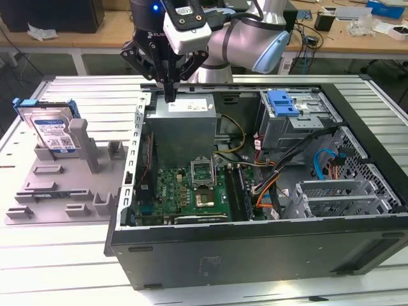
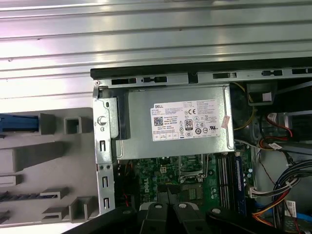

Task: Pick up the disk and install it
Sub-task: 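Reach for the disk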

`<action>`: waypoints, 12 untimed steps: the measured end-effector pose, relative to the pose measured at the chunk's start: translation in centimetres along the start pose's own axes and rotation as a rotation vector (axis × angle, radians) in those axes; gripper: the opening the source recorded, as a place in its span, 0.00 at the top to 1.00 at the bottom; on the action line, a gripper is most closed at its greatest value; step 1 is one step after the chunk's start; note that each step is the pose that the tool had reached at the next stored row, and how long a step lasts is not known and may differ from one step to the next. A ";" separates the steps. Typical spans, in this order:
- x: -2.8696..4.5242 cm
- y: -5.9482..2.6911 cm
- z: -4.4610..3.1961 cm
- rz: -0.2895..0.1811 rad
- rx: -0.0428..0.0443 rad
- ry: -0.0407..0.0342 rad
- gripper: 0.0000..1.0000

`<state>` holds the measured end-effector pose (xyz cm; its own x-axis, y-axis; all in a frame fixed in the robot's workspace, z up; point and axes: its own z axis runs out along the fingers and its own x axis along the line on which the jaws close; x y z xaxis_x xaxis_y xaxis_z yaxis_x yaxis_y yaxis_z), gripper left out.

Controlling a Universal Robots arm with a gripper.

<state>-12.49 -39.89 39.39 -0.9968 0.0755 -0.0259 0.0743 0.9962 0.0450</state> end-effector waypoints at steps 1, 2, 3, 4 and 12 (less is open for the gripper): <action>0.66 -0.03 0.00 0.000 -0.0002 -0.0004 0.89; 1.62 -0.04 -0.02 0.000 -0.0003 -0.0007 0.89; 2.60 0.02 -0.02 0.000 -0.0004 -0.0008 0.89; 3.39 0.30 0.00 0.000 -0.0002 -0.0007 0.89; 7.76 2.30 0.34 0.000 -0.0003 -0.0007 0.89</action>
<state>-20.05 -36.99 38.96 -0.9968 0.0751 -0.0266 0.0739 0.9962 0.0453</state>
